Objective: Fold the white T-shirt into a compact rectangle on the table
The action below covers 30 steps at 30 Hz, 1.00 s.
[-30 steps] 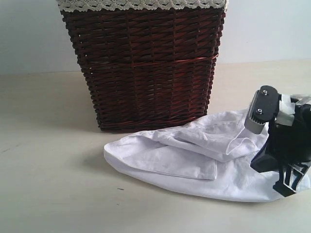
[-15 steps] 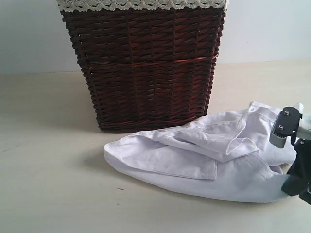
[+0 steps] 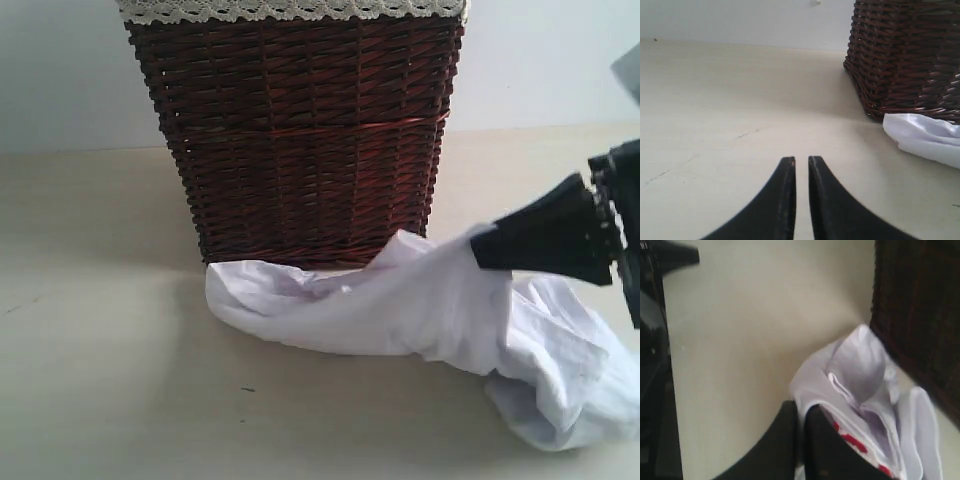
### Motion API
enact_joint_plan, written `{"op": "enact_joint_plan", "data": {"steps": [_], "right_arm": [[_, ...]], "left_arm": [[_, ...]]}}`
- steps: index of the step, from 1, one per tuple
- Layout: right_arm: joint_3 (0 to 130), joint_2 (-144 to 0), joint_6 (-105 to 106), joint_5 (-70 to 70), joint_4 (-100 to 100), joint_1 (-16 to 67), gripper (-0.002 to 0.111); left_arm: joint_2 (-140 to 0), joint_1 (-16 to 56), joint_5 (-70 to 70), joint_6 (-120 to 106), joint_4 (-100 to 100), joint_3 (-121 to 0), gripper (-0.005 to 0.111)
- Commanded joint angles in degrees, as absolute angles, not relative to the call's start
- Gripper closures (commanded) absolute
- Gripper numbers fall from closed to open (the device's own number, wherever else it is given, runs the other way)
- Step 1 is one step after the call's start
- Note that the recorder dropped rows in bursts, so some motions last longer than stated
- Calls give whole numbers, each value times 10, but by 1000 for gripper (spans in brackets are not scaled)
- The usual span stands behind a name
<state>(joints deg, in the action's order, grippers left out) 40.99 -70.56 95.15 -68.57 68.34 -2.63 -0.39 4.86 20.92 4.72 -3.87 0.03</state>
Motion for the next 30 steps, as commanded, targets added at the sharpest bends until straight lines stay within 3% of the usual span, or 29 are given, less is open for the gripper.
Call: {"op": "enact_joint_plan", "data": {"steps": [1,6,14,24,30], "right_arm": [[409,-679,941,-700,698,-27,108],[409,-703,932,-700,569,-27,108],[433,-700,948,-700,857,-27,108],[433,-700,927,-700,587,-27,108],[433,-700,909,-700,540,-27,108]], "left_arm": [[0,52,206,46,-38,0,95],[0,52,206,46,-38,0,95],[0,52,206,46,-38,0,95],[0,52,206,46,-38,0,95],[0,52,206,46,-38,0,95]]}}
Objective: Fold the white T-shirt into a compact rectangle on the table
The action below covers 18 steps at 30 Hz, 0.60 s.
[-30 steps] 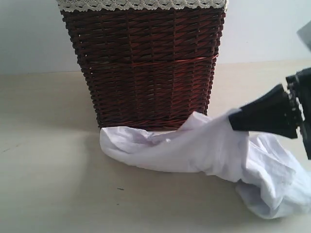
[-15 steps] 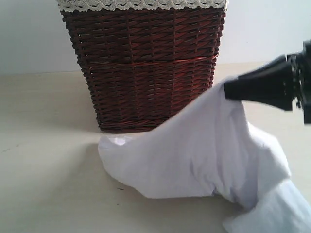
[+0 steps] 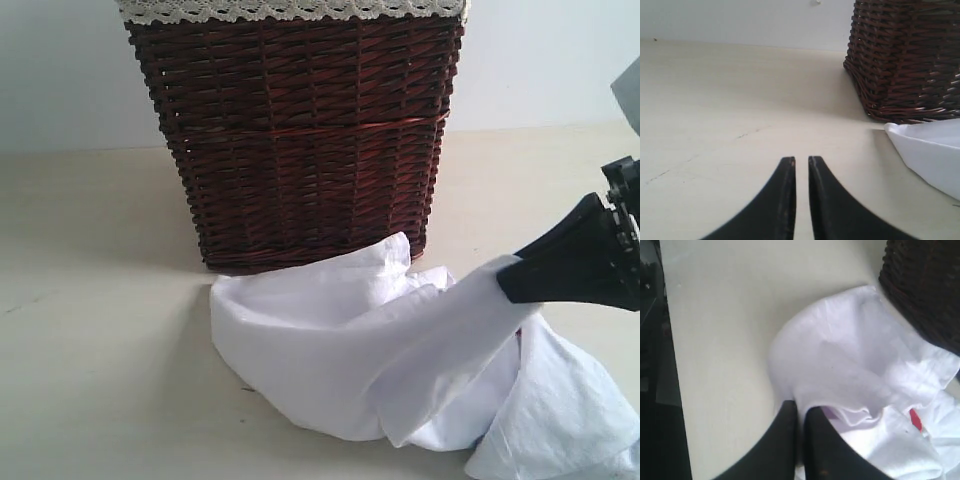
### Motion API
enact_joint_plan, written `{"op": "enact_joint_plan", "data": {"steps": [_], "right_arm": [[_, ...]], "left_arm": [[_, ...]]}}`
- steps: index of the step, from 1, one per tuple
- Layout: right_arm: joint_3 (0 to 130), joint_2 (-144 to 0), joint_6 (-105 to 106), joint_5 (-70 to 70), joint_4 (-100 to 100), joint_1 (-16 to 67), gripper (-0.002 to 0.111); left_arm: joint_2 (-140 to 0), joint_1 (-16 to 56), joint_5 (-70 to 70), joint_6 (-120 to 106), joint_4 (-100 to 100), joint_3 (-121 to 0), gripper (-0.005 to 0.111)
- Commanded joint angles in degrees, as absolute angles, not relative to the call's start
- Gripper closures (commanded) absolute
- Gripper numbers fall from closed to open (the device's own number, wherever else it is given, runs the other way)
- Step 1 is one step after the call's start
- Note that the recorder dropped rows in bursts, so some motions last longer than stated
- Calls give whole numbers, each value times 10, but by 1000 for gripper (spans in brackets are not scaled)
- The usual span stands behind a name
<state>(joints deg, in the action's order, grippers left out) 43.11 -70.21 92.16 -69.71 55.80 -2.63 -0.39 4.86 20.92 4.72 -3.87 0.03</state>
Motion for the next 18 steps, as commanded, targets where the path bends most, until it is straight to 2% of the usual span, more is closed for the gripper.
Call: {"op": "enact_joint_plan", "data": {"steps": [1,6,13,15,17,18], "right_arm": [[433,-700,909,-700,544,-27,108],[423,-700,890,-700,587,-7,108],[346,-648,902,-698,620,145,108],[329,-644,879,-640,609,169,108],[321,-645,850,-603,596,176,102],[318,-647,849,-602,593,176,95]], "left_arm": [[0,52,206,46,-38,0,95],[0,52,206,46,-38,0,95],[0,52,206,46,-38,0,95],[0,52,206,46,-38,0,95],[0,52,206,46,-38,0,95],[0,52,206,46,-38,0,95]]}}
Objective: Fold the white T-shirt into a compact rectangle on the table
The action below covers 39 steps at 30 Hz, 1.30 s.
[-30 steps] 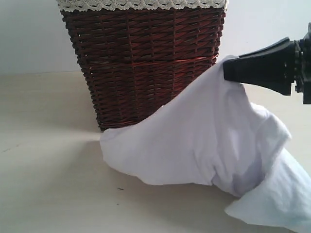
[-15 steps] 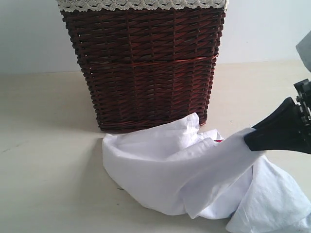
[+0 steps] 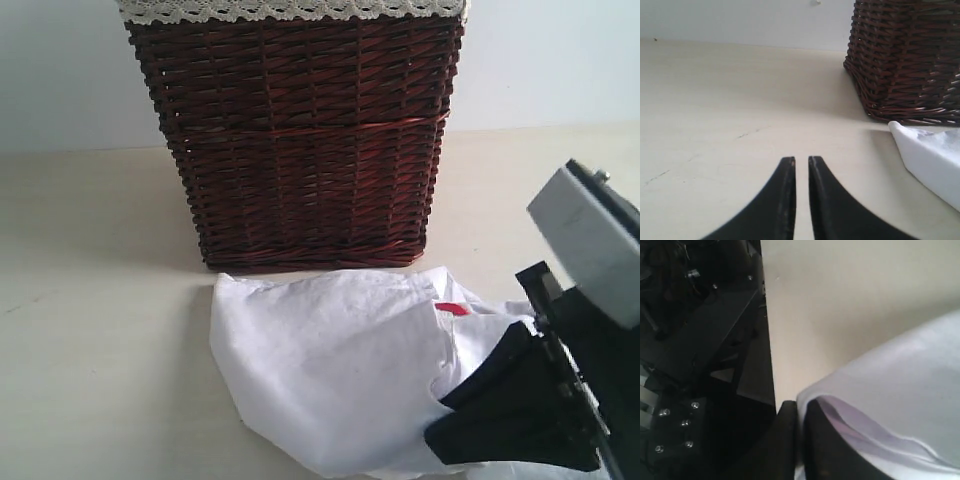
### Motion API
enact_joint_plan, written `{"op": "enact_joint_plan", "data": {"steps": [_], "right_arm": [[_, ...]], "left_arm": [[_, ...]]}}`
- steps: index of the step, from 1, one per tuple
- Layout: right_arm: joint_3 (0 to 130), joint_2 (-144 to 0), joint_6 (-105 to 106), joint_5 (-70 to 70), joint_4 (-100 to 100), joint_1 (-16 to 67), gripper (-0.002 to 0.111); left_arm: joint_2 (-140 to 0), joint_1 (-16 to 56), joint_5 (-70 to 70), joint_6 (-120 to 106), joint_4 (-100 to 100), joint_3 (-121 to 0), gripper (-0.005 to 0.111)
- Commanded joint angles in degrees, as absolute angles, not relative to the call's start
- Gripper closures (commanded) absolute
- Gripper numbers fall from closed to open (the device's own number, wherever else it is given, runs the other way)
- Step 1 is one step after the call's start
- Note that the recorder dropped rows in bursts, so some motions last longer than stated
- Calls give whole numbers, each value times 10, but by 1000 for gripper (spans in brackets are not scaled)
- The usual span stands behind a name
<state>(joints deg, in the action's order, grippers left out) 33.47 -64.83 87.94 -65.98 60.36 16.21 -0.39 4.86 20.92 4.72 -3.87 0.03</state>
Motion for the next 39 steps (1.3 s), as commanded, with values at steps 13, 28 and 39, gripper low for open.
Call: {"op": "enact_joint_plan", "data": {"steps": [13,28,39], "right_arm": [[390,-622,797,-401,631,169,39],[490,-926,536,-403,531,116,45],[490,-1007,553,-476,616,116,51]], "left_arm": [[0,52,206,46,-38,0,95],[0,52,206,46,-38,0,95],[0,52,206,46,-38,0,95]]}}
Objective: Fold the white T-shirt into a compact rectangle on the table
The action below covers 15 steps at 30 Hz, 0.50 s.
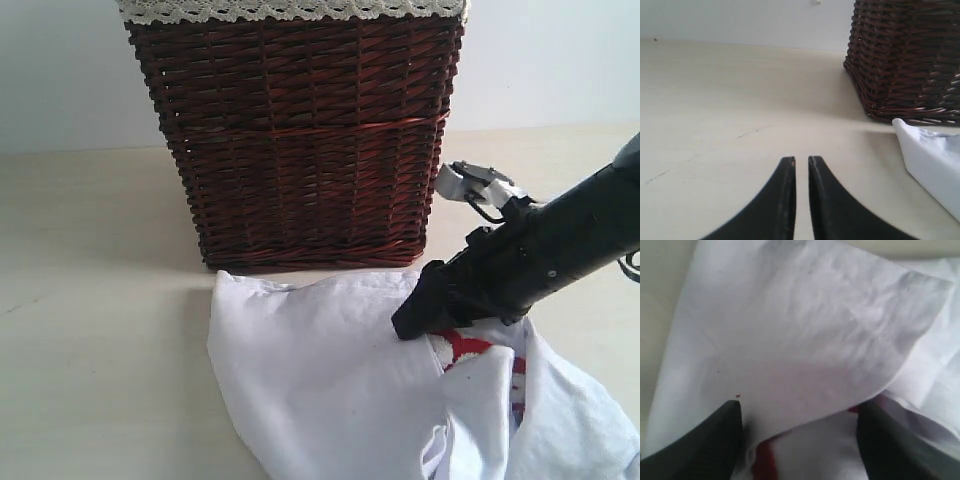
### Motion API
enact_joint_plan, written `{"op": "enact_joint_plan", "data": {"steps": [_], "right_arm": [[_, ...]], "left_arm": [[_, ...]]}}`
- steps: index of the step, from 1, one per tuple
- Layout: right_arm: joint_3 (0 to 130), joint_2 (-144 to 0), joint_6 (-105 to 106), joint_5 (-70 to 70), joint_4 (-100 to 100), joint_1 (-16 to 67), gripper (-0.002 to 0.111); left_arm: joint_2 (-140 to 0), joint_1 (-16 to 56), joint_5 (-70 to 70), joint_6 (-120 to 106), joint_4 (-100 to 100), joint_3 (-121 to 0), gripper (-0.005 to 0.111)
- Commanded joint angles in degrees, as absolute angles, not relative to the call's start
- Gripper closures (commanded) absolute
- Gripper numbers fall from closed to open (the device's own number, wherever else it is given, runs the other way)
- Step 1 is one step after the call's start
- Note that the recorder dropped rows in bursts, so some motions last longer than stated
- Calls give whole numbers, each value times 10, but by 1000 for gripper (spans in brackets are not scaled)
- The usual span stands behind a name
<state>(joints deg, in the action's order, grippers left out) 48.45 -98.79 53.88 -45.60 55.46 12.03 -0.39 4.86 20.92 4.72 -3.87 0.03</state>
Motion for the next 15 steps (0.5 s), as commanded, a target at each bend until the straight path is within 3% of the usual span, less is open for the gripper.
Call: {"op": "enact_joint_plan", "data": {"steps": [1,5,8,15], "right_arm": [[490,-1008,564,-476,645,116,56],[490,-999,636,-481,746,116,89],[490,-983,660,-481,785,116,107],[490,-953,661,-536,865,129,108]], "left_arm": [[0,52,206,46,-38,0,95],[0,52,206,46,-38,0,95],[0,52,206,46,-38,0,95],[0,52,206,46,-38,0,95]]}}
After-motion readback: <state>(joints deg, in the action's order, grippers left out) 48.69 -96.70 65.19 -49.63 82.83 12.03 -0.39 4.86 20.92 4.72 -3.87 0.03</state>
